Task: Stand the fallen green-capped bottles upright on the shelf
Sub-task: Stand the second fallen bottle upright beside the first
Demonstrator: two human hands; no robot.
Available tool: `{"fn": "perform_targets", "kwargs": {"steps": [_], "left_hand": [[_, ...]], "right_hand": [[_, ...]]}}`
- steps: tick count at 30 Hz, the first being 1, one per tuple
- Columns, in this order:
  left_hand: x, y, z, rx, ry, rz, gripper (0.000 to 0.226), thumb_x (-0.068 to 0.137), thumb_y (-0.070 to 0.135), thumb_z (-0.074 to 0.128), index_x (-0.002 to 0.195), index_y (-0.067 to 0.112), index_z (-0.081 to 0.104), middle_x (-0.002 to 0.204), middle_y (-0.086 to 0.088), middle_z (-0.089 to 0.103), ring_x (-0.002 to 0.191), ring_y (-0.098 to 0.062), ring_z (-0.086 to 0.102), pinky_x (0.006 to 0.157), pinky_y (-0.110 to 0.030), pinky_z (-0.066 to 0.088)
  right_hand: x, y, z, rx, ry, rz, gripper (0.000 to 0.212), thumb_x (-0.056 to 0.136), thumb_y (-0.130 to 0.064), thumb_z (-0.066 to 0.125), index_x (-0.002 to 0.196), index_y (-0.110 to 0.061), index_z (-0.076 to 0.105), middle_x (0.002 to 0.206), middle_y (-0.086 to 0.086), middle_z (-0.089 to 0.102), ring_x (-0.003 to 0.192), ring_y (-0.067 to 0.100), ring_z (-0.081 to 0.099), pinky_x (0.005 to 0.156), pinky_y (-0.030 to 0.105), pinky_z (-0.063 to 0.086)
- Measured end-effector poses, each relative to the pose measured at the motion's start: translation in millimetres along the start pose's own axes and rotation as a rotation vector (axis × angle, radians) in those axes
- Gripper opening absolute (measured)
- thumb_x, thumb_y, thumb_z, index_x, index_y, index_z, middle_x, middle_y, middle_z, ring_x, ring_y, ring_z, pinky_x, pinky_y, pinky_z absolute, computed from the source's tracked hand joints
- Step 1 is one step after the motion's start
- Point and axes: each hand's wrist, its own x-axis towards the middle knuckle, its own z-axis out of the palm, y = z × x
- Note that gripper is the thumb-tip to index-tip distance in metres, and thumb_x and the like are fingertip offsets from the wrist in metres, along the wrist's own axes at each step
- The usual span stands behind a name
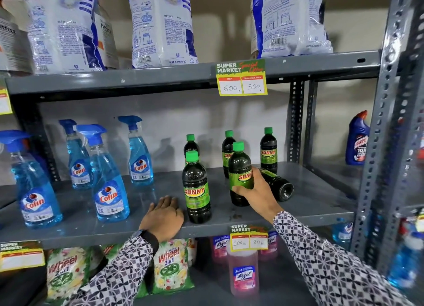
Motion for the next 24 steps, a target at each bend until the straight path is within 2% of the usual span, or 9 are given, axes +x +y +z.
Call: {"fn": "perform_targets", "kwargs": {"steps": [2,5,7,15,19,22,24], "left_hand": [[-0.9,1.5,-1.5,-0.009,-0.001,-0.007,0.085,0.088,0.045,0.000,0.163,0.010,0.021,0.174,-0.014,0.018,0.163,-0.031,0.014,0.130,-0.057,0.014],[-2.2,3.1,-2.4,-0.018,0.001,-0.016,0.082,0.091,0.045,0.002,0.164,0.010,0.019,0.174,-0.014,0.018,0.163,-0.031,0.015,0.131,-0.056,0.015],[-3.3,3.1,-2.4,-0.025,0.009,-0.022,0.075,0.098,0.043,0.006,0.164,0.010,0.018,0.174,-0.014,0.018,0.163,-0.030,0.015,0.131,-0.055,0.015],[-4.4,7.4,-7.5,-0.098,0.008,-0.052,0.064,0.107,0.038,0.018,0.164,0.010,0.019,0.175,-0.012,0.015,0.163,-0.026,0.012,0.132,-0.050,0.010],[-3.3,5.0,-5.2,-0.070,-0.001,-0.042,0.065,0.106,0.038,0.016,0.164,0.010,0.019,0.175,-0.013,0.015,0.163,-0.028,0.012,0.132,-0.052,0.011],[-0.9,2.5,-2.2,-0.057,-0.003,-0.037,0.067,0.103,0.039,0.013,0.164,0.011,0.019,0.175,-0.013,0.015,0.163,-0.028,0.013,0.131,-0.053,0.013],[0.6,1.3,-0.6,-0.067,-0.003,-0.043,0.064,0.106,0.037,0.016,0.164,0.011,0.018,0.175,-0.012,0.014,0.163,-0.027,0.012,0.131,-0.053,0.012]], "right_hand": [[1.2,2.7,-1.6,0.036,-0.008,0.026,0.071,0.077,-0.029,0.093,0.135,-0.028,0.053,0.124,-0.006,0.073,0.115,0.013,0.070,0.108,0.045,0.054],[-0.7,-0.4,-4.0,0.077,0.002,0.052,0.074,0.070,-0.027,0.099,0.126,-0.029,0.051,0.118,-0.007,0.073,0.106,0.003,0.069,0.090,0.021,0.055],[-5.2,-4.4,-6.8,0.068,-0.003,0.048,0.078,0.066,-0.030,0.101,0.125,-0.027,0.052,0.116,-0.008,0.072,0.103,0.000,0.067,0.080,0.014,0.050],[-27.2,3.6,-21.5,0.114,-0.015,0.020,0.091,0.056,-0.029,0.105,0.131,-0.026,0.054,0.116,-0.006,0.077,0.103,0.005,0.076,0.090,0.027,0.061],[-32.7,2.9,-21.8,0.144,-0.039,0.018,0.094,0.055,-0.032,0.106,0.133,-0.026,0.054,0.119,-0.005,0.077,0.105,0.007,0.076,0.092,0.031,0.062],[-36.0,-4.8,-28.8,0.123,-0.050,0.002,0.076,0.065,-0.043,0.099,0.127,-0.027,0.057,0.114,-0.006,0.077,0.100,0.003,0.074,0.091,0.030,0.060],[-35.0,-14.4,-40.3,0.087,0.105,-0.060,0.059,0.079,-0.056,0.083,0.122,-0.024,0.062,0.107,-0.004,0.074,0.096,0.010,0.071,0.086,0.033,0.059]]}}
